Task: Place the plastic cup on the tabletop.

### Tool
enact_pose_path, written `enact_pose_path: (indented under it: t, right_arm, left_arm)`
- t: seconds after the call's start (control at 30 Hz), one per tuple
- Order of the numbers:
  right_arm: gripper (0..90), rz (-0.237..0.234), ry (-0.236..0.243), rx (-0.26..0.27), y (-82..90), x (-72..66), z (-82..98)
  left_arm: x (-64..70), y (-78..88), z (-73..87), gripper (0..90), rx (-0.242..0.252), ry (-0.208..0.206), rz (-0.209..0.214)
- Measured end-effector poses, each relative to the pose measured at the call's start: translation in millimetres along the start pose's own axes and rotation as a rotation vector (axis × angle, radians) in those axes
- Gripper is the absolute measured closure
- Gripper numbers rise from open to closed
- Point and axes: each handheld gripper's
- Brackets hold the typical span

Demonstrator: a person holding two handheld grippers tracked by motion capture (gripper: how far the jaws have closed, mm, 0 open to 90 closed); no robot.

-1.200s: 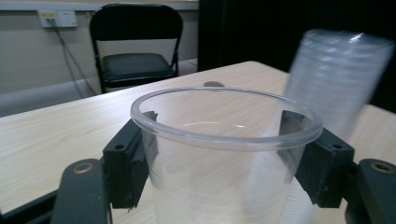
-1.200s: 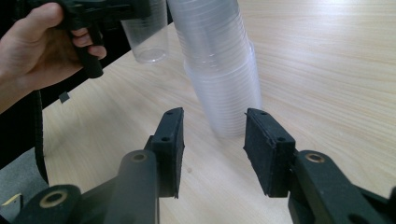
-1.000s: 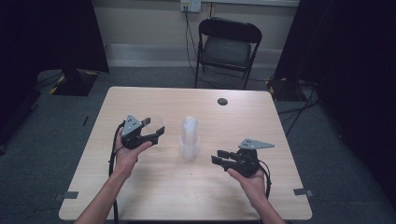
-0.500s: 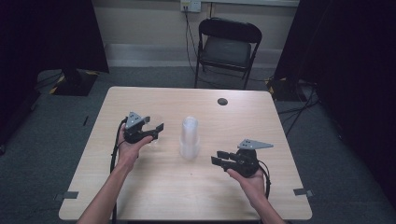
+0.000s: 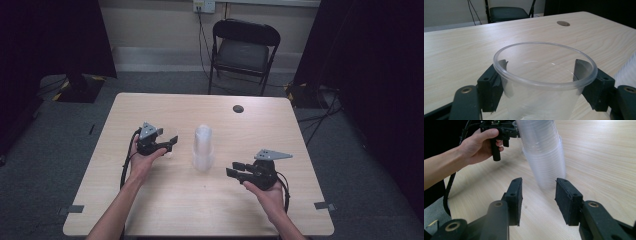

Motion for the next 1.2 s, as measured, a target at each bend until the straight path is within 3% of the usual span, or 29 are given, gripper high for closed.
enact_pose_path:
  t: [0.4,0.47,0.5,0.53,0.6,0.83,1.2]
  right_arm:
    - [56.0,-0.002,0.0,-0.002,-0.9,-0.9,-0.2]
    - [55.5,0.006,0.003,0.001,-0.2,-1.0,-0.6]
    - [55.1,0.013,0.004,0.003,0.0,-1.0,-0.6]
    - [55.1,0.015,0.004,0.005,0.2,-0.8,-0.6]
    - [55.1,0.016,0.005,0.003,0.6,-1.0,-0.8]
    - [54.7,0.018,0.005,0.009,1.9,-0.7,-1.3]
    - [51.2,0.042,-0.002,0.024,6.1,2.4,-1.9]
  left_arm:
    - [4.5,3.5,5.4,25.2,-0.047,-0.025,0.008]
    - [4.3,3.8,6.4,19.3,-0.078,-0.03,0.008]
    - [4.0,4.8,6.6,14.1,-0.077,-0.022,0.003]
    - [2.7,5.6,6.7,17.1,-0.078,-0.017,0.01]
    - [1.3,6.0,7.0,14.7,-0.08,-0.006,-0.004]
    - [-0.1,6.3,10.2,15.5,-0.12,0.01,0.031]
    - [-2.3,19.5,8.8,15.5,-0.149,0.029,0.014]
Point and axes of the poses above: each handheld gripper's, and its own axes: y roughly backward along the jaws, z roughly out of its underside, x roughly to its right, and after that the axes turned 5 degrees about z, right-handed
